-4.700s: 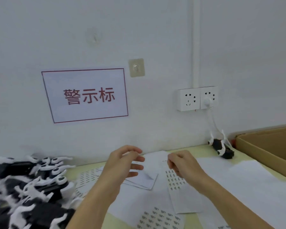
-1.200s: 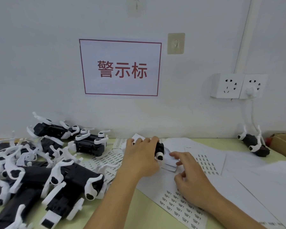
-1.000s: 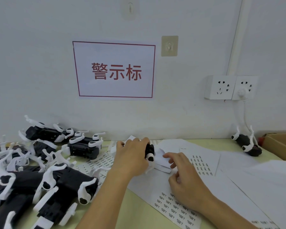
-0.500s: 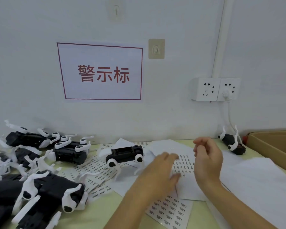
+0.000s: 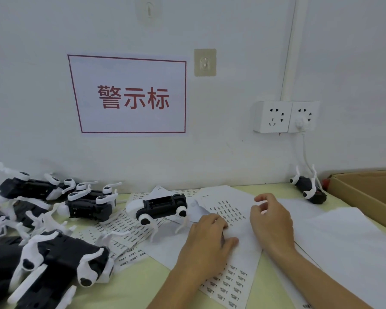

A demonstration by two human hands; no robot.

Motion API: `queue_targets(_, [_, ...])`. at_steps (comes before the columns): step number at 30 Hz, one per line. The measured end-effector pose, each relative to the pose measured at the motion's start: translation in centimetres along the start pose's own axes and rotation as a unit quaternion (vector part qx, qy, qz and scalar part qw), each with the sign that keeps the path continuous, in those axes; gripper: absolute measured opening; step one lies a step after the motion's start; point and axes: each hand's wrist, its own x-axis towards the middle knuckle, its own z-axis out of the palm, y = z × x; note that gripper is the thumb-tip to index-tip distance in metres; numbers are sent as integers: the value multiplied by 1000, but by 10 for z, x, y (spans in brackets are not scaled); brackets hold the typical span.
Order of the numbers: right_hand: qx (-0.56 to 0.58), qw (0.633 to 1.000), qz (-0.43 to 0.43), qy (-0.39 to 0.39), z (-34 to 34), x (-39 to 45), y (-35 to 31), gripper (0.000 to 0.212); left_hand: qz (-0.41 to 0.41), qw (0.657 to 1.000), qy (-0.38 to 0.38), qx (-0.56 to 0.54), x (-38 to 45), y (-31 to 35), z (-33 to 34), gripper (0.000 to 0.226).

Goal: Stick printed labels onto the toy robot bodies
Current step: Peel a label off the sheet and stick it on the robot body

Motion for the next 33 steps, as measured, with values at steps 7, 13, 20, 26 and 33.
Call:
queue_targets(7, [-44,996,-9,-79,0,-1,-2,21,24,998,47,-30,2,-2,-2,39])
queue_targets(13, [169,983,-26,-68,-2,2,-1,40,19,998,31,-49,3,-4,0,48])
queue_targets(20, [323,946,4,-34,-2,8,-6,38,-27,969,136,-205,5,5,-9,39])
queue_targets(26, [348,934,7,-78,5,6,-6,41,-129,878,115,-446,6,15,-19,15])
queue_targets(33, [471,838,118,-251,17,0,-7,68,-147,862,126,-469,4,9,-20,11])
